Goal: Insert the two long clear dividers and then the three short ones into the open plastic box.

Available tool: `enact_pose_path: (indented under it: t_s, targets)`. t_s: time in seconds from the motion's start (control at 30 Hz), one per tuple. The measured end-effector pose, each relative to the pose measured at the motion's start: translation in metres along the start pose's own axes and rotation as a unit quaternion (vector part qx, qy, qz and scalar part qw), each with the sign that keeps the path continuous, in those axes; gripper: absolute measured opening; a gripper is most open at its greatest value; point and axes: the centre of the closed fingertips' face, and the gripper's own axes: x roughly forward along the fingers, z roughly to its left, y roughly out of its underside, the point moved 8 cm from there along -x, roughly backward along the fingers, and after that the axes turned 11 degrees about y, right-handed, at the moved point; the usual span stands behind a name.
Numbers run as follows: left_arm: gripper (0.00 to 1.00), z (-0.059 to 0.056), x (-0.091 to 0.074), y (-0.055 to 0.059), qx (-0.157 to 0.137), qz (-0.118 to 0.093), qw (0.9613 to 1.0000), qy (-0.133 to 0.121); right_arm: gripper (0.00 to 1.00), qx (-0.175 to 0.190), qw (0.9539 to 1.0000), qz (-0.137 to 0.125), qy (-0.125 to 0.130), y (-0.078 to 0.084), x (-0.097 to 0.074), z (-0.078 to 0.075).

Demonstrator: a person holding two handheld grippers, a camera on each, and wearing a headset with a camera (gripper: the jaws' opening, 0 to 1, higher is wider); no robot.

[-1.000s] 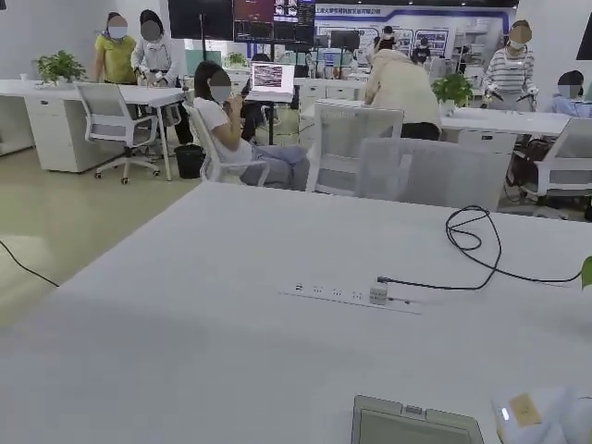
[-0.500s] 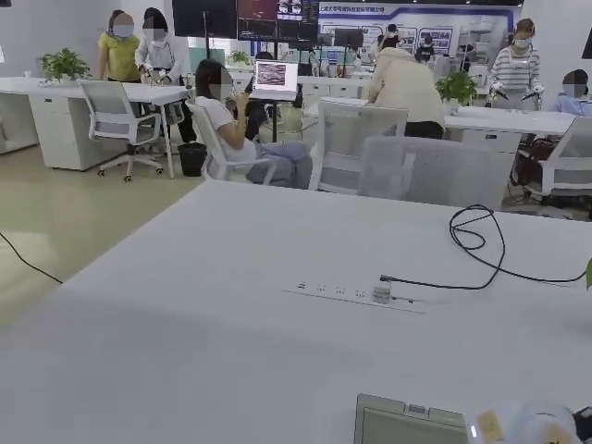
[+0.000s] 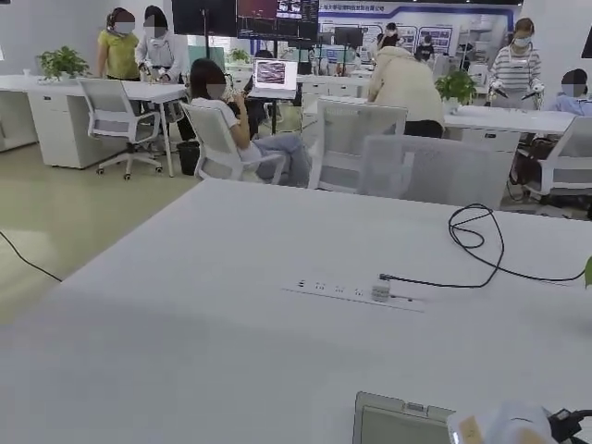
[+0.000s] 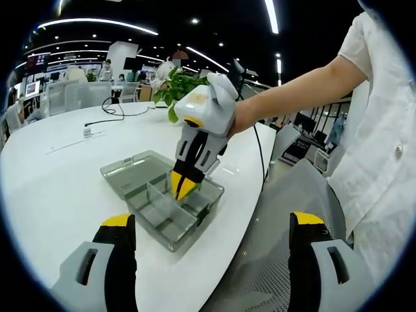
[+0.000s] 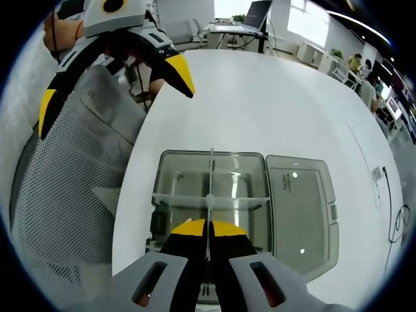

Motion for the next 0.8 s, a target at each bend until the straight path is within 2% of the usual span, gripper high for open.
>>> enact_pose_path:
  t_s: [0.3, 0.8]
  targets:
    - [1.0, -0.001, -0.001, 0.001, -0.002, 0.001, 1.0, -0.003, 0.03, 0.001, 1.0, 0.003, 0.002, 0.0, -0.001, -0.001]
    - [1.0, -0.002, -0.005, 0.001, 0.001, 0.0, 1.0, -0.009, 0.13, 0.027, 0.9992, -0.023, 0.017, -0.003, -0.018, -0.002]
